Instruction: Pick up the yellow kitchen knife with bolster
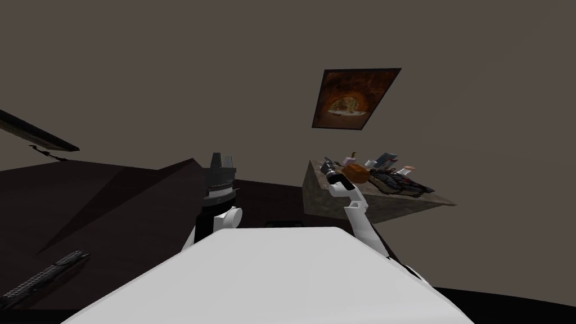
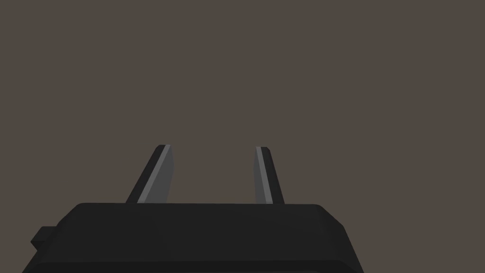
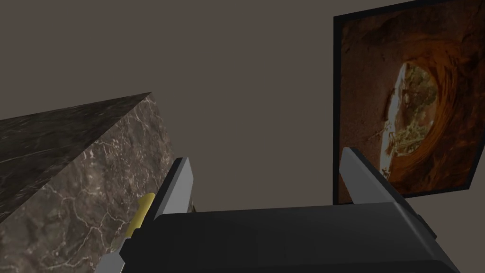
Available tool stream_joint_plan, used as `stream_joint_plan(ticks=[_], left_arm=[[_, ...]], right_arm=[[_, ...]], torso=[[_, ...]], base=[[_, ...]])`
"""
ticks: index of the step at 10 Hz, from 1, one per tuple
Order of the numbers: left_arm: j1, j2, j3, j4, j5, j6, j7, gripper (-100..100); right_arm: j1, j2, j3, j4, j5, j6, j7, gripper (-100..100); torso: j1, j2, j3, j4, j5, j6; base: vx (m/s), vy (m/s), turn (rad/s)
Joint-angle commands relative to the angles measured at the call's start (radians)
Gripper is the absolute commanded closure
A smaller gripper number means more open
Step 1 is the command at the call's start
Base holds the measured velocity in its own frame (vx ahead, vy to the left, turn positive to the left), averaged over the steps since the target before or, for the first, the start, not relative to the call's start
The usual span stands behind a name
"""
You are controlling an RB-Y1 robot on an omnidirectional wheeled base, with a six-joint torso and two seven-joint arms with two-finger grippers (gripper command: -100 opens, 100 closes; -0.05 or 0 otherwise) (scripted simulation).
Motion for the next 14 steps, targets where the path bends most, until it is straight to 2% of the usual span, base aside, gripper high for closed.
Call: stream_joint_plan(ticks=[1,3,4,5,6,7,9,10,11,12,13,14], left_arm=[[0.0,0.0,0.0,0.0,0.0,0.0,0.0,0],[0.0,0.0,0.0,0.0,0.0,0.0,0.0,0],[0.0,0.0,0.0,0.0,0.0,0.0,0.0,0],[0.0,0.0,0.0,0.0,0.0,0.0,0.0,0],[0.0,0.0,0.0,0.0,0.0,0.0,0.0,0],[0.0,0.0,0.0,0.0,0.0,0.0,0.0,0],[0.0,0.0,0.0,0.0,0.0,0.0,0.0,0],[0.0,0.0,0.0,0.0,0.0,0.0,0.0,0],[0.0,0.0,0.0,0.0,0.0,0.0,0.0,0],[0.0,0.0,0.0,0.0,0.0,0.0,0.0,0],[0.0,0.0,0.0,0.0,0.0,0.0,0.0,0],[0.0,0.0,0.0,0.0,0.0,0.0,0.0,0]], right_arm=[[-0.035,-0.022,-0.011,0.05,-0.013,0.05,-0.03,-100],[-0.035,-0.022,-0.011,0.051,-0.013,0.091,-0.03,-100],[-0.069,-0.046,-0.025,0.1,-0.028,0.123,-0.06,-100],[-0.069,-0.046,-0.025,0.1,-0.028,0.158,-0.06,-100],[-0.069,-0.046,-0.025,0.1,-0.028,0.172,-0.06,-100],[-0.101,-0.071,-0.039,0.151,-0.042,0.203,-0.09,-100],[-0.101,-0.071,-0.039,0.151,-0.042,0.252,-0.09,-100],[-0.132,-0.096,-0.055,0.202,-0.056,0.282,-0.119,-100],[-0.132,-0.096,-0.055,0.204,-0.056,0.316,-0.119,-100],[-0.132,-0.096,-0.055,0.204,-0.056,0.331,-0.119,-100],[-0.161,-0.121,-0.072,0.251,-0.071,0.369,-0.146,-100],[-0.161,-0.121,-0.072,0.259,-0.071,0.397,-0.146,-100]], torso=[[0.0,0.0,0.0,0.0,0.0,0.0],[0.001,-0.001,-0.001,0.0,0.0,0.0],[0.0,0.0,0.0,0.0,0.0,0.0],[0.0,-0.001,-0.001,0.0,0.0,0.0],[0.0,-0.002,-0.001,0.0,0.0,0.0],[-0.001,0.0,0.0,0.0,0.0,0.0],[0.0,-0.002,-0.001,0.0,0.0,0.0],[-0.001,-0.001,-0.001,0.0,0.0,0.0],[0.0,-0.003,-0.001,0.0,0.0,0.0],[0.0,-0.003,-0.002,-0.001,0.0,0.0],[-0.001,-0.001,-0.001,0.0,0.0,0.0],[-0.001,-0.002,-0.001,0.0,0.0,0.0]], base=[[0.046,0.054,-0.105],[0.034,0.052,-0.022],[0.046,0.046,-0.112],[0.053,0.052,-0.06],[0.023,0.03,0.017],[0.049,0.052,-0.101],[0.045,0.041,-0.031],[0.068,0.058,-0.086],[0.075,0.057,-0.066],[0.032,0.024,0.003],[0.06,0.044,-0.093],[0.07,0.05,-0.071]])
